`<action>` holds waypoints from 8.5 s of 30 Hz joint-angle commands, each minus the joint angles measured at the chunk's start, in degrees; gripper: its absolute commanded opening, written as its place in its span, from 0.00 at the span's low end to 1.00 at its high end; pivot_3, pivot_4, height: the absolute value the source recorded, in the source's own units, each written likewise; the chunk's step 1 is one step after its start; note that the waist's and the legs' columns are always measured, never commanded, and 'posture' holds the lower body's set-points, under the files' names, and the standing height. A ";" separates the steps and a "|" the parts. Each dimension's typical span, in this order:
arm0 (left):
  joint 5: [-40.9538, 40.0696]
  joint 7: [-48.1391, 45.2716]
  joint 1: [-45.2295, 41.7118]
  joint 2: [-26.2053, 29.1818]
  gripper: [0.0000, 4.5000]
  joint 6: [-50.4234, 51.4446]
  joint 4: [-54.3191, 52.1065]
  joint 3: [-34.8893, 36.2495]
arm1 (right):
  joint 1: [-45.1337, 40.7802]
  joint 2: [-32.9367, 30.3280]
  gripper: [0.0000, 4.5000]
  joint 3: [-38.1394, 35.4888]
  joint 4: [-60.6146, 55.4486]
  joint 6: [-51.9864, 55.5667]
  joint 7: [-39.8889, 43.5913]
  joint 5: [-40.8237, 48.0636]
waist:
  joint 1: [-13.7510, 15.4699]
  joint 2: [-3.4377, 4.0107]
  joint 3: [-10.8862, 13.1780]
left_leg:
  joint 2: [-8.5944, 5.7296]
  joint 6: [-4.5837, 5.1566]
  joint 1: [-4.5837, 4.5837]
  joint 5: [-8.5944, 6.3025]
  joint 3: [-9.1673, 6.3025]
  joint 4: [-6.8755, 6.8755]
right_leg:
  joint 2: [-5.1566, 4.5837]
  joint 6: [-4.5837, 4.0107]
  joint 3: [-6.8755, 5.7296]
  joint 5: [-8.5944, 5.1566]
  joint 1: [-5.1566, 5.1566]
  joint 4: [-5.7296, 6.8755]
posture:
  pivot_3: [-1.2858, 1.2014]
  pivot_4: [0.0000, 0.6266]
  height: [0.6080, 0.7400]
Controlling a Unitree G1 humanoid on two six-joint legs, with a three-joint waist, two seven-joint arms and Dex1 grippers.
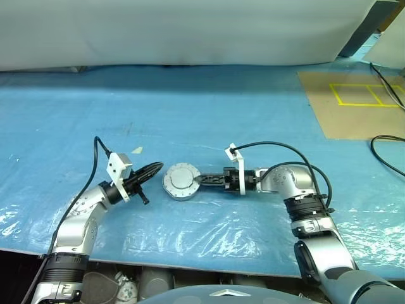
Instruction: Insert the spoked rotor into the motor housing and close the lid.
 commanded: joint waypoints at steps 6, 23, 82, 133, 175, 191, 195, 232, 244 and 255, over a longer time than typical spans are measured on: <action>0.08 0.06 -1.39 -0.46 0.00 -0.31 -0.58 -0.37 | 1.81 0.57 0.00 -0.40 -4.51 0.99 -1.34 2.54 | -0.03 -0.01 0.00 | 0.02 0.00 0.06 0.00 0.00 0.09 | 0.00 0.00 0.01 0.00 0.04 0.08 | 0.52 0.24 1.00; -0.33 -0.11 -0.85 -0.02 0.00 -0.01 -1.29 0.78 | 2.08 -7.15 0.00 3.77 -2.42 -9.36 2.77 -2.31 | 0.45 -0.01 0.00 | 0.00 0.02 0.08 0.01 -0.02 0.18 | -0.02 -0.01 0.02 0.01 0.15 0.08 | 0.52 0.24 1.00; -0.98 1.45 1.62 0.41 0.00 1.05 -4.47 1.76 | -5.28 -2.63 0.99 24.51 -5.94 -51.92 9.50 -28.58 | -0.34 -0.22 0.26 | 0.06 0.07 -0.06 0.02 -0.13 0.51 | 0.04 -0.03 0.03 0.02 0.08 0.24 | 0.52 0.24 1.00; 0.70 2.36 0.60 -0.43 0.00 0.19 -3.34 0.71 | -4.19 1.86 0.66 25.79 8.65 -58.77 5.24 -36.93 | -1.67 -0.21 0.25 | 0.12 0.19 0.96 0.04 -0.09 0.52 | -0.04 -0.39 0.12 -0.12 0.92 0.19 | 0.52 0.24 1.00; 9.29 -1.13 -1.93 1.40 0.00 -4.82 6.81 -6.91 | -7.46 0.08 0.99 10.38 -2.73 -36.65 12.42 -18.14 | -0.01 -0.01 0.20 | -0.08 0.30 0.61 0.14 0.06 -0.35 | -0.39 -0.11 0.12 0.06 0.46 -0.24 | 0.52 0.24 1.00; 9.17 -1.51 -1.25 1.66 0.00 -5.00 6.78 -6.81 | -4.74 0.79 0.99 4.15 2.98 -5.82 8.88 -5.88 | -0.03 0.02 0.21 | -0.06 0.30 0.74 0.14 0.06 -0.37 | -0.38 -0.34 0.08 -0.08 0.55 -0.24 | 0.52 0.24 1.00; 9.22 -1.38 -1.60 1.65 0.00 -4.94 6.82 -6.67 | -4.73 2.81 0.99 3.51 1.99 -3.83 7.09 -4.07 | -0.01 0.02 0.21 | -0.06 0.30 0.73 0.14 0.06 -0.37 | -0.39 -0.35 0.08 -0.09 0.55 -0.24 | 0.52 0.24 1.00; -11.47 5.13 0.18 1.56 0.00 11.04 -9.18 8.57 | -5.12 7.57 0.26 -6.30 7.10 0.53 -2.32 1.33 | -0.25 0.05 0.28 | -0.02 0.22 0.64 0.11 0.11 -0.43 | -0.31 -0.35 0.07 -0.08 0.35 -0.21 | 0.52 0.24 1.00; -32.07 9.06 2.71 -2.14 0.00 28.11 -8.16 17.20 | -10.20 12.42 0.26 -21.83 2.31 12.96 -10.29 13.42 | 0.03 -0.04 0.39 | -0.04 0.20 -0.17 0.13 0.09 -0.26 | -0.08 -0.14 -0.01 0.06 -0.30 -0.09 | 0.52 0.24 1.00; -56.35 17.53 3.46 -4.00 0.28 44.67 -6.89 23.45 | -11.17 14.06 0.26 -23.96 2.69 13.26 -14.47 14.88 | 0.21 -0.10 0.42 | -0.05 0.08 -0.20 0.07 0.02 -0.11 | 0.01 -0.13 0.02 0.07 -0.26 -0.09 | 0.52 0.24 1.00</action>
